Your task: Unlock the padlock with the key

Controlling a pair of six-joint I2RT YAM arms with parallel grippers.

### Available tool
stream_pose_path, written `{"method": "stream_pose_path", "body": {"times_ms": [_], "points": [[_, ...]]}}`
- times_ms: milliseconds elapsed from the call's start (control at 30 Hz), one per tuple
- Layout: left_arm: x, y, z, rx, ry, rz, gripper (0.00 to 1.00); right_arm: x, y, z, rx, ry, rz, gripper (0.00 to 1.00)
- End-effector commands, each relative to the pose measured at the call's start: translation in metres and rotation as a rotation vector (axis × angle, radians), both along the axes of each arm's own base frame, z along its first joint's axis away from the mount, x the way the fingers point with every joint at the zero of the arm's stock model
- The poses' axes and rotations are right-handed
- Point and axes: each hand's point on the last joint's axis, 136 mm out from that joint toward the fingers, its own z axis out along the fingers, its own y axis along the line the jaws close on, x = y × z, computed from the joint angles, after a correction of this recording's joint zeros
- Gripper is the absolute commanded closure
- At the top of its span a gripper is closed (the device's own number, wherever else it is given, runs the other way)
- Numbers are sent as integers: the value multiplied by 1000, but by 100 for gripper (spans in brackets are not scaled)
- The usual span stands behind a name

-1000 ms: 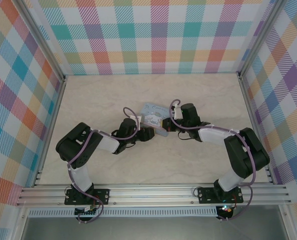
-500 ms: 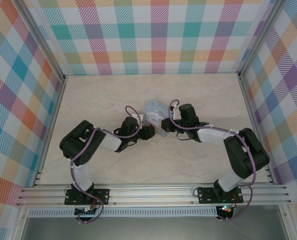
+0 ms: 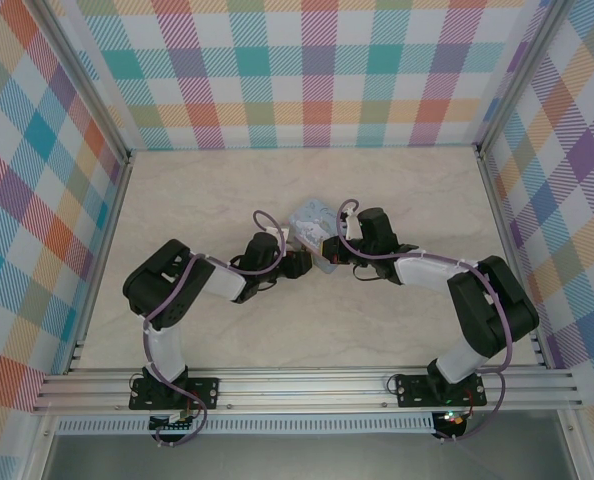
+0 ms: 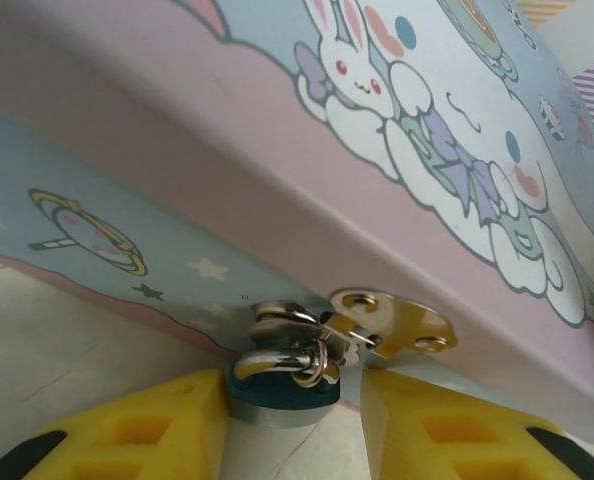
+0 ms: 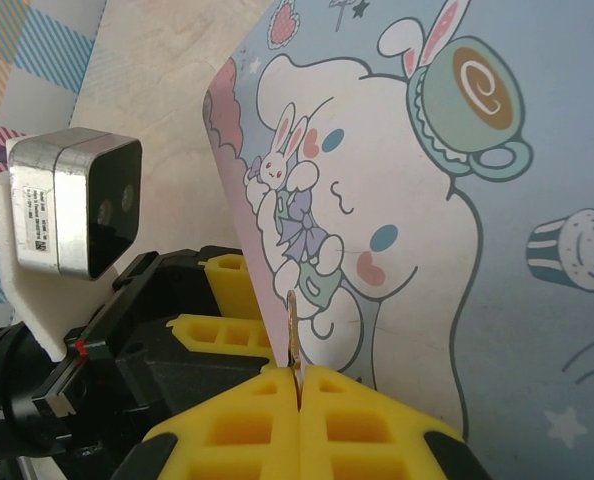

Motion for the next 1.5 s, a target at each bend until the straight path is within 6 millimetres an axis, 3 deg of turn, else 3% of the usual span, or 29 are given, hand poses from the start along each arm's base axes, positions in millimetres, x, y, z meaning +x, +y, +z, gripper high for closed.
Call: {"method": "stream_pose_path", "body": {"times_ms": [0, 367, 567, 800, 1200, 1467], "points": [[-14, -11, -22, 31, 72, -43, 62, -18, -4, -22, -52, 90, 6, 100], [-11, -11, -18, 31, 65, -39, 70, -16, -3, -15, -42, 67, 9, 100], [-12, -14, -3, -5, 77, -37, 70, -13, -3, 9, -32, -30, 23, 100], [-17, -15, 18, -41, 143, -19, 74, -25, -21, 31, -75, -170, 22, 100], [-26, -19, 42, -106, 242, 1, 83, -89, -26, -7, -273, -242, 125, 100], [-31, -22, 53, -123, 283, 11, 84, -97, -23, -35, -393, -257, 181, 100]]}}
